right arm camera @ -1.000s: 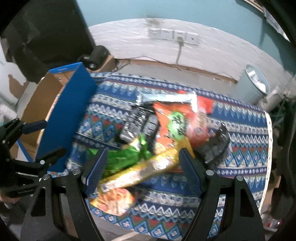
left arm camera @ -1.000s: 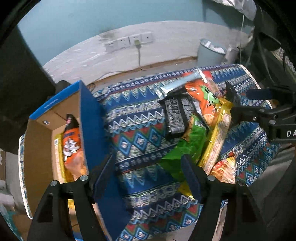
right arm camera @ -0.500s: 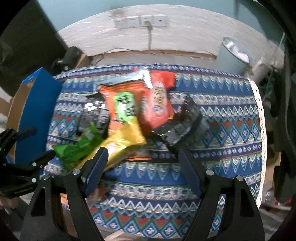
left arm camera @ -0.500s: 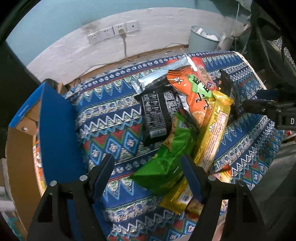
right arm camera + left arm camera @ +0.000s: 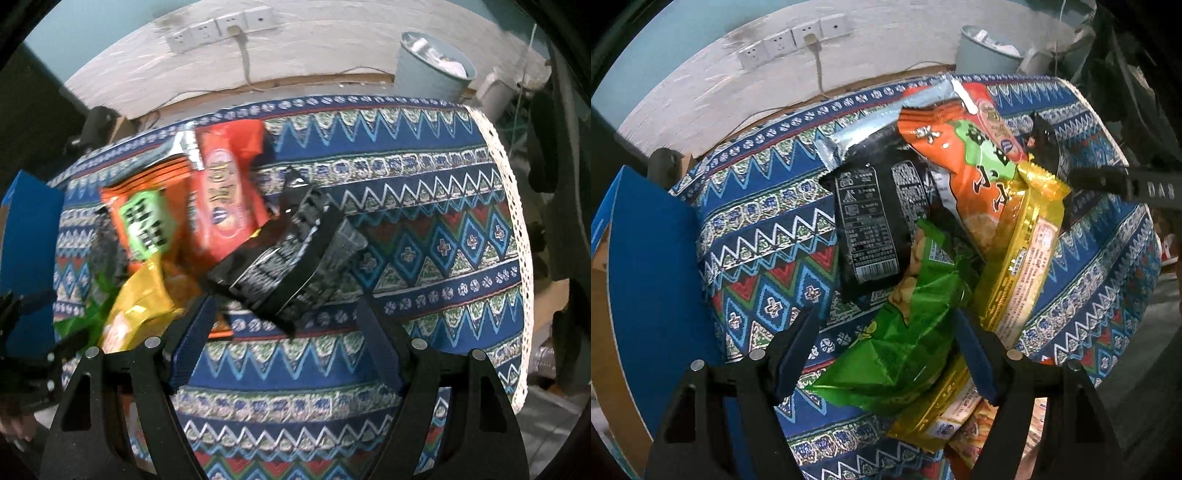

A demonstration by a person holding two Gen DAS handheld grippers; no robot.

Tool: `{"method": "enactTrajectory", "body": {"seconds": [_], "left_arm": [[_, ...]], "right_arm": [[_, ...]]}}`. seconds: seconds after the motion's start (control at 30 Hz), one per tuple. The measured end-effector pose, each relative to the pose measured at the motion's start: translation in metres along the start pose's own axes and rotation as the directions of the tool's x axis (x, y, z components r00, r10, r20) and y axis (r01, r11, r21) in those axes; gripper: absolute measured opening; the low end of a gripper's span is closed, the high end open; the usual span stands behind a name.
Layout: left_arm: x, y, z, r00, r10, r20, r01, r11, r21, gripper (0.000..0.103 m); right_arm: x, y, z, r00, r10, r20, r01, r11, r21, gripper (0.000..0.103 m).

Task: Organize snacks
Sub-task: 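Grasp the green bag with the left tool while the right tool grasps the black pack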

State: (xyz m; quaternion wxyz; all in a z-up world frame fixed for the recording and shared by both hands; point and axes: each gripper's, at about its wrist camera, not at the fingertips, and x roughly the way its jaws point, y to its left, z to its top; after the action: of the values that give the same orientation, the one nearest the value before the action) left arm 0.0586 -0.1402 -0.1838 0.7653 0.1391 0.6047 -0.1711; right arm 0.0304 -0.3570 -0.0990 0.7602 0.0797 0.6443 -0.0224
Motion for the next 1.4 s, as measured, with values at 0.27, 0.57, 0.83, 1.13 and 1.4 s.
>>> {"method": "enactTrajectory", "body": {"seconds": [0.27, 0.57, 0.83, 1.13, 1.4], "left_arm": [[0.015, -0.004, 0.001, 1.000, -0.001, -0.027, 0.002, 1.000, 0.031, 0.082], [0.042, 0.013, 0.001, 0.996, -0.022, -0.090, 0.021, 1.000, -0.016, 0.085], [0.043, 0.006, -0.005, 0.997, -0.034, -0.062, 0.037, 0.999, 0.038, 0.058], [0.030, -0.009, -0.002, 0.999, 0.029, -0.017, -0.027, 0.997, 0.069, 0.050], [-0.006, 0.008, -0.008, 0.999, 0.019, 0.049, -0.019, 1.000, 0.006, 0.049]], "right_arm": [[0.026, -0.014, 0.015, 0.998, 0.065, -0.025, -0.063, 0.995, 0.082, 0.079], [0.052, -0.023, 0.023, 0.993, 0.096, -0.063, -0.085, 0.984, 0.158, 0.083], [0.056, -0.008, 0.013, 0.995, -0.006, -0.097, 0.009, 0.999, 0.031, 0.057], [0.047, 0.004, -0.014, 0.992, -0.093, -0.083, 0.087, 0.994, -0.072, 0.052], [0.016, 0.011, -0.013, 0.996, -0.087, -0.022, 0.084, 0.992, -0.095, 0.052]]}}
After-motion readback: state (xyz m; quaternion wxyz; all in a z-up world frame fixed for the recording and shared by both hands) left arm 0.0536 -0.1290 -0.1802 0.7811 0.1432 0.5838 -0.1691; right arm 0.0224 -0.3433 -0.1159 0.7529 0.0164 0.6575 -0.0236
